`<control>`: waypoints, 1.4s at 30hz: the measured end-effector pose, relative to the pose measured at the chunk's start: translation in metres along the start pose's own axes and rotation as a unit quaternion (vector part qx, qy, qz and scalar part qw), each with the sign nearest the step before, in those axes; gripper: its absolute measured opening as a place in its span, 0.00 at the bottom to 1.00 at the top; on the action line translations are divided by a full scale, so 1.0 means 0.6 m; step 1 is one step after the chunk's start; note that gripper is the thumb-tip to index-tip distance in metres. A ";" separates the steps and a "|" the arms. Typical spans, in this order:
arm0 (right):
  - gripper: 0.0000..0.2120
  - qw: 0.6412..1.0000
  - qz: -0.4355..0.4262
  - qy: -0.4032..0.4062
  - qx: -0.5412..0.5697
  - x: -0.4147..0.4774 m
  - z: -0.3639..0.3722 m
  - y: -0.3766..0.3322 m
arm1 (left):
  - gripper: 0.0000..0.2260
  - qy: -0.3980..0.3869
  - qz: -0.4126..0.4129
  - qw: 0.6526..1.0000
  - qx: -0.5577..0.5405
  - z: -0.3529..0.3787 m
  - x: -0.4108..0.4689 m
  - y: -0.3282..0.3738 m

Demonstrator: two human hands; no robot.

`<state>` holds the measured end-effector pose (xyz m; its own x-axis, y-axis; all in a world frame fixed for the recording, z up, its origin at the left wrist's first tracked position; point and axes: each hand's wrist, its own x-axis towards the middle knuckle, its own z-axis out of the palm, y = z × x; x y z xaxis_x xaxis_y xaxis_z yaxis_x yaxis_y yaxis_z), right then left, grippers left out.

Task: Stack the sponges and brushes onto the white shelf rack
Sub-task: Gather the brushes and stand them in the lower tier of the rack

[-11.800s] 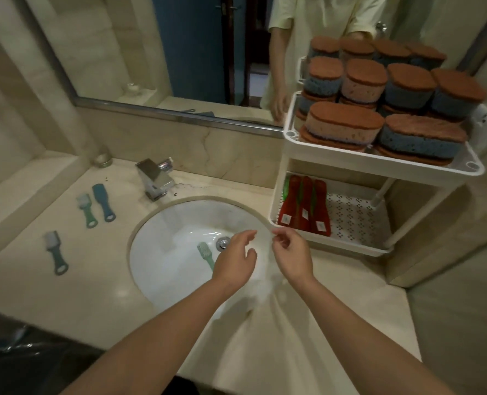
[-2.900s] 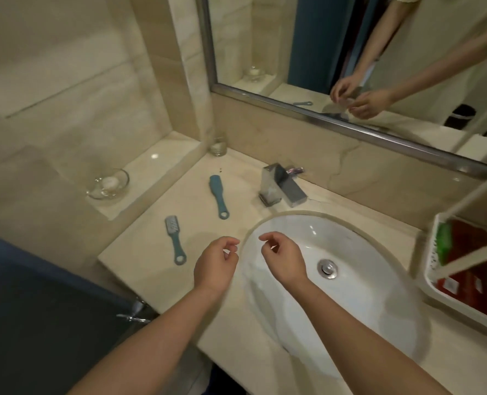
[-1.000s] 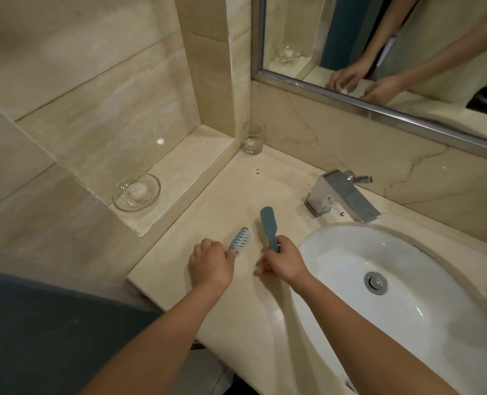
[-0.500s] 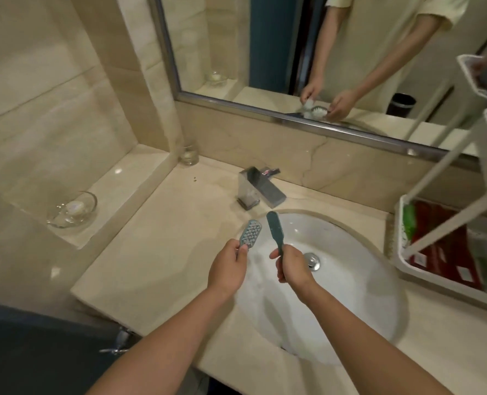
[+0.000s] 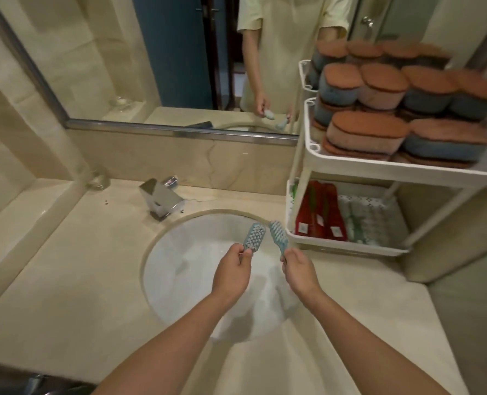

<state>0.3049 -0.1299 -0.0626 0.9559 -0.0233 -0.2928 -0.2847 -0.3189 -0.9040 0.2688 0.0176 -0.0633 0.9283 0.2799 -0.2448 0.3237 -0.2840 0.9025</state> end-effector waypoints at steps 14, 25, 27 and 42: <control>0.12 0.989 -0.028 0.146 0.001 0.022 -0.244 0.033 | 0.07 -0.097 0.043 0.994 -0.024 0.214 -0.017 0.131; 0.13 0.990 0.050 0.113 -0.062 0.135 -0.324 -0.002 | 0.12 -0.147 -0.084 0.981 -0.091 0.304 0.067 0.234; 0.14 0.986 0.050 0.114 -0.115 0.153 -0.327 -0.009 | 0.07 -0.145 -0.085 0.985 -0.050 0.314 0.088 0.240; 0.12 0.933 0.092 0.049 -0.345 0.206 -0.317 0.012 | 0.10 -0.118 -0.038 0.992 -0.010 0.348 0.146 0.224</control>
<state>0.4349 -0.3156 -0.0462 0.9071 -0.2134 -0.3627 -0.3623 -0.8344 -0.4153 0.4317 -0.1874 -0.0377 0.9190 0.0776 -0.3866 0.3933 -0.2521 0.8842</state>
